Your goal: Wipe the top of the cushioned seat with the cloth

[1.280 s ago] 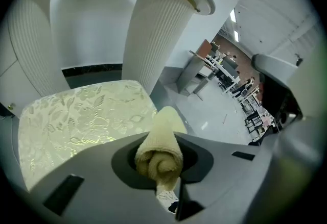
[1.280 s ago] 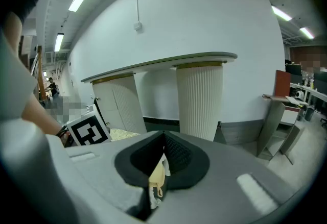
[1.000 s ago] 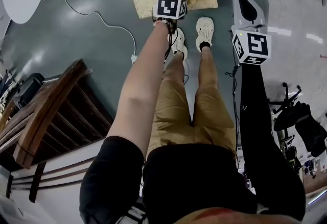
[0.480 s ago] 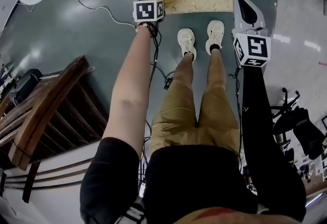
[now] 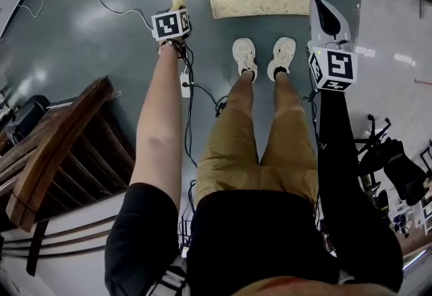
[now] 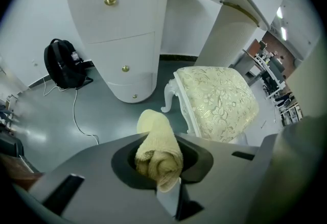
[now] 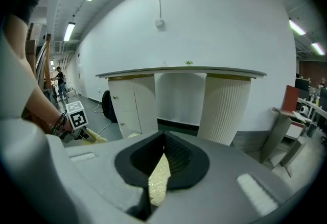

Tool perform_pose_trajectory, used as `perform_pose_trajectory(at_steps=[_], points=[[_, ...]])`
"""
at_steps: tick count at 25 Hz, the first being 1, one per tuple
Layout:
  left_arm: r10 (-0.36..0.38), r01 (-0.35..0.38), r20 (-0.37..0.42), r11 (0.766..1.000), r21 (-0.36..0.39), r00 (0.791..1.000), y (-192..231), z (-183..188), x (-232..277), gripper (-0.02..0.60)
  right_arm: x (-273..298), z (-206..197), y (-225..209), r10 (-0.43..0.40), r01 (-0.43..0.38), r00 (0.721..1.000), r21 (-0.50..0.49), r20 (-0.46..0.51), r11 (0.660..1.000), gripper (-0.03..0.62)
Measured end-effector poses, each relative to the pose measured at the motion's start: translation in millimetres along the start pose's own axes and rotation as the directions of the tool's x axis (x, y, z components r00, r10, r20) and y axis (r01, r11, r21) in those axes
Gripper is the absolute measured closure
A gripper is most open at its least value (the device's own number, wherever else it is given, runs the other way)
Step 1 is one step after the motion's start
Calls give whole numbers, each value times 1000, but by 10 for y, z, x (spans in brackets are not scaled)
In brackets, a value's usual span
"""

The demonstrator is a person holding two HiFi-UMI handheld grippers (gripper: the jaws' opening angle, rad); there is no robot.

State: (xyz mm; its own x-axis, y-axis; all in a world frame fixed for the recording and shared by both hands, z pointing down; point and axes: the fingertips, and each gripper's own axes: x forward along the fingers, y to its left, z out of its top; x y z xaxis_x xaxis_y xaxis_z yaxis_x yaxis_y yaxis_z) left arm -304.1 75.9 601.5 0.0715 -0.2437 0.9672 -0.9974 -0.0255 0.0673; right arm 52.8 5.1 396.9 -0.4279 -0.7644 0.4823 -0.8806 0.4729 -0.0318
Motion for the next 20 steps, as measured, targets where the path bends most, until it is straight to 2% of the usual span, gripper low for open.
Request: perform_pose_trajectory(at_steps=[4,9,15,20], points=[[-16,16,63,1000,-6,998,-31,36,-205,522,-102,-18,-13,-1,1,1000,1,-4,1000,592],[-65,62,142,998,23,988,-493,170,-425,522,-269,-117,-156,-4,4,1000,10,-5,1000,592],[-207,188,230,977,101,951,-1498,436,-634,522,-442,-260,-396,-11,11,1000,29,-7,1000,592],[-321,277,205,937,214,925,-2556,477,-645,522,-591,-326,-729,-29,29,1000,48,0,998,592]])
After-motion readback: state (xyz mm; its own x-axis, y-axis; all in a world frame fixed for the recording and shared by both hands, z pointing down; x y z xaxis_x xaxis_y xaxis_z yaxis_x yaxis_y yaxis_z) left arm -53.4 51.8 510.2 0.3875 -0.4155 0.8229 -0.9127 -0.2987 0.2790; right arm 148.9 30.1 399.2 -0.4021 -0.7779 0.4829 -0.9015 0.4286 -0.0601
